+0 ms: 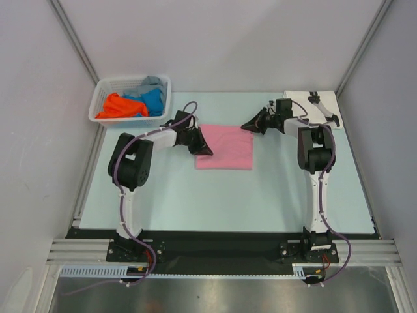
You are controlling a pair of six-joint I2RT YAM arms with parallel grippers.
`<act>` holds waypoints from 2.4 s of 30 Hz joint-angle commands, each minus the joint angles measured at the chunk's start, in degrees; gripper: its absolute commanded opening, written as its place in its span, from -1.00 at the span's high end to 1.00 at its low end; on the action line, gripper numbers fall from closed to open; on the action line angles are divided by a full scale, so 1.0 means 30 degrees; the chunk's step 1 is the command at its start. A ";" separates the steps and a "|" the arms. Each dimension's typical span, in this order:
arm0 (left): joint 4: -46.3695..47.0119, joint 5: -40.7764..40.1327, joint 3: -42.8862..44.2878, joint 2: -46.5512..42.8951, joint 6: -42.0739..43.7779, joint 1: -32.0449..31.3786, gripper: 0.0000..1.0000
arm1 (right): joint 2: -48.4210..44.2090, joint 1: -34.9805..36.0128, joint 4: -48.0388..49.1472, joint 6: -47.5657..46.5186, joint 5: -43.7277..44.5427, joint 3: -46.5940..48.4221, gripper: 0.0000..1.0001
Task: Fold and stack the t-shirts
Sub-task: Fold the tshirt
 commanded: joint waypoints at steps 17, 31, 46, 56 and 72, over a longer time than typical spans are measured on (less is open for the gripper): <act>-0.2048 0.0143 -0.1600 -0.5042 0.2729 0.0054 0.81 | -0.4079 0.1775 -1.0209 -0.5832 -0.1082 0.2732 0.41; -0.1019 -0.2053 -0.4677 -0.2726 0.3312 0.0201 0.99 | -0.4810 0.0965 -0.8952 -0.9319 -0.1238 -0.7610 1.00; 0.0049 0.0426 -0.2919 -0.5132 0.1211 -0.1263 0.86 | -0.5226 0.3653 -1.0651 -0.9057 -0.0975 -0.2546 1.00; 0.2145 -0.0469 -0.4032 -0.1320 0.0058 -0.1439 0.99 | -0.5837 0.1374 -0.8598 -0.9874 -0.0243 -0.8312 1.00; 0.0352 -0.0330 -0.2603 -0.5255 0.1677 -0.0386 0.81 | -0.8132 0.0457 -0.3577 -0.4671 -0.0445 -0.7296 0.98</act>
